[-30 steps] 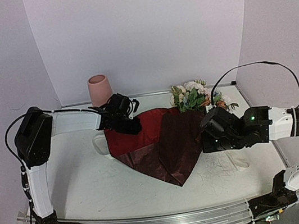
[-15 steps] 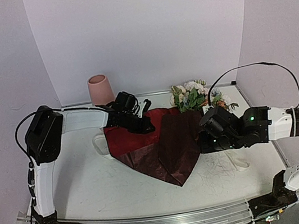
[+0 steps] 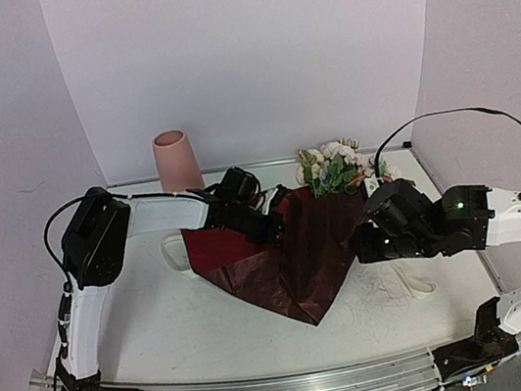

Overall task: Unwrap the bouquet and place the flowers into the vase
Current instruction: Unfold the wrapping paper at the center of the board.

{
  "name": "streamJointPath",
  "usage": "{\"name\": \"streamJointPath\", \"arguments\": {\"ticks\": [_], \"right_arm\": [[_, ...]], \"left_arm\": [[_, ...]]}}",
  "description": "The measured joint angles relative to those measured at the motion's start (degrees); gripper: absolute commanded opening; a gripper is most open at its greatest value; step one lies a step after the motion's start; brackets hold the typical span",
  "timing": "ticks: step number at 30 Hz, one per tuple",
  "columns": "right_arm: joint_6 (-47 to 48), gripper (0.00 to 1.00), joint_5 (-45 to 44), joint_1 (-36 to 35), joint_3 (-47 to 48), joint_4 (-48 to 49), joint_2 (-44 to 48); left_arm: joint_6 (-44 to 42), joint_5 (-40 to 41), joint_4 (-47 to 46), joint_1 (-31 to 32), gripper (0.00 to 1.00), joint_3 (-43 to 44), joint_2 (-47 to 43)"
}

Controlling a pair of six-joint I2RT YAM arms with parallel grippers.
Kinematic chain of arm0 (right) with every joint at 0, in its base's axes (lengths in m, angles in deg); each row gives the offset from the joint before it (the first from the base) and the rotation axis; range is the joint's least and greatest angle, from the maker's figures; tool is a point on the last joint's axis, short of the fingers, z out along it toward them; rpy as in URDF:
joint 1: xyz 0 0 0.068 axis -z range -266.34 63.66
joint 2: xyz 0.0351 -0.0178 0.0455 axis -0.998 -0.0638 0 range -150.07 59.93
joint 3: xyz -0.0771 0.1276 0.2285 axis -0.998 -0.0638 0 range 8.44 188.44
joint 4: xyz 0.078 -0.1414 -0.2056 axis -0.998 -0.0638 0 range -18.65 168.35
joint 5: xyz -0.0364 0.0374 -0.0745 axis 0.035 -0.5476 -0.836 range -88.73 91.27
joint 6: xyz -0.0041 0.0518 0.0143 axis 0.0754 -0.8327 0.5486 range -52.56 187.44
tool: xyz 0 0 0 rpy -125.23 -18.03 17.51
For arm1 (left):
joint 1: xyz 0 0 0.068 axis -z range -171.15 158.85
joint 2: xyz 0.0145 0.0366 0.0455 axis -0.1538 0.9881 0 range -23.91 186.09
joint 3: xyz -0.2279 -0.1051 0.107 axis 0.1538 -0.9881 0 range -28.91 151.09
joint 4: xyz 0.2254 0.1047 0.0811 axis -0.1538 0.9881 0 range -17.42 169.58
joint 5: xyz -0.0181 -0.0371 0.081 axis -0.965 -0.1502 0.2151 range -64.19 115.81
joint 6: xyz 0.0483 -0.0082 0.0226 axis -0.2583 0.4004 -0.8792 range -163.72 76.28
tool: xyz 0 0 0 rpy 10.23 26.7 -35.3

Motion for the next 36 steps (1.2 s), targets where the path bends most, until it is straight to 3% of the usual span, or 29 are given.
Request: {"name": "streamJointPath", "arguments": {"ticks": [13, 20, 27, 36], "right_arm": [[3.35, 0.35, -2.73, 0.0, -0.18, -2.11, 13.71], [4.77, 0.48, -5.25, 0.0, 2.34, -4.45, 15.01], [4.69, 0.5, -8.76, 0.0, 2.53, -6.07, 15.3], [4.4, 0.56, -12.44, 0.0, 2.52, -6.78, 18.56]], "left_arm": [[3.54, -5.25, -2.06, 9.28, 0.01, 0.0, -1.59], [5.66, -5.23, -5.16, 15.69, 0.01, 0.0, -2.13], [7.11, -5.01, -7.03, 21.15, 0.01, 1.38, -0.34], [8.63, -3.81, -7.67, 23.5, 0.01, 1.29, 5.89]]}}
